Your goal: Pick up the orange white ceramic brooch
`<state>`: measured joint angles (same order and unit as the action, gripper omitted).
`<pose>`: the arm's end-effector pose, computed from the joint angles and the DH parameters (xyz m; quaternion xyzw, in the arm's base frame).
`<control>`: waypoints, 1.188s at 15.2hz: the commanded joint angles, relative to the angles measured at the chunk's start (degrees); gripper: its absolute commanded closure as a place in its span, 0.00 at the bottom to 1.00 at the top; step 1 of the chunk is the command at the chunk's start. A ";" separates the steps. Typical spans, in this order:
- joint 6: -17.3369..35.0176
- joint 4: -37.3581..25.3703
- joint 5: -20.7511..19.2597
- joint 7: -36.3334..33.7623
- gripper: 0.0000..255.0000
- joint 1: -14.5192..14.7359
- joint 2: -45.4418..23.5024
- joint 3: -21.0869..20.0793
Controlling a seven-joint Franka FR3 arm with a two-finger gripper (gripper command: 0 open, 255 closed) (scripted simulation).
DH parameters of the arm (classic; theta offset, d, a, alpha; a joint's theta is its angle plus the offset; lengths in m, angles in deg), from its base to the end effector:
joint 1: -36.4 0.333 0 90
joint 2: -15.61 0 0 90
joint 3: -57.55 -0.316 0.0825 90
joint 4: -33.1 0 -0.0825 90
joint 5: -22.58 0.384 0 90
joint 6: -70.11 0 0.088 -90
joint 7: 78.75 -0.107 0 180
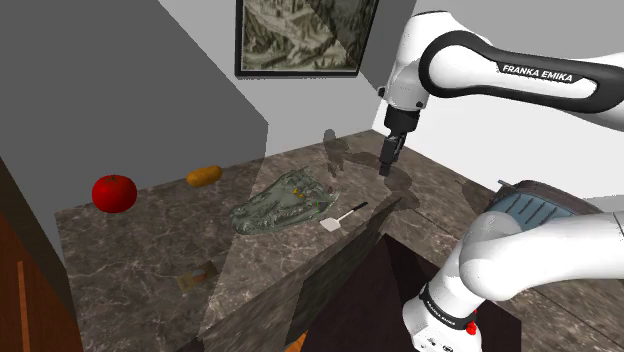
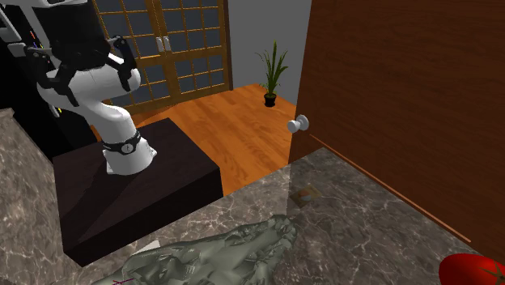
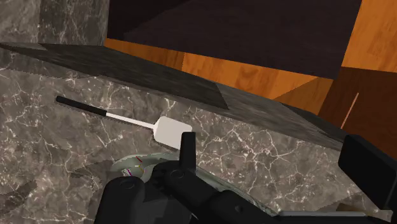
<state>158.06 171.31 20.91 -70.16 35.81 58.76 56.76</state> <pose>0.3079 -0.0012 0.5513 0.9951 0.0747 -0.0633 0.0146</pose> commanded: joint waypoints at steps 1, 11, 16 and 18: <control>0.00 0.00 0.00 0.00 0.00 0.00 0.00 0.00; 17.97 -0.62 0.88 7.50 0.00 5.23 -17.06 -1.80; 25.47 -3.25 1.09 10.98 0.00 7.54 -26.39 -3.22; 28.13 -4.68 1.06 12.29 0.00 8.39 -30.16 -3.89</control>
<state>184.62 167.05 21.96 -58.60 43.76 30.35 53.19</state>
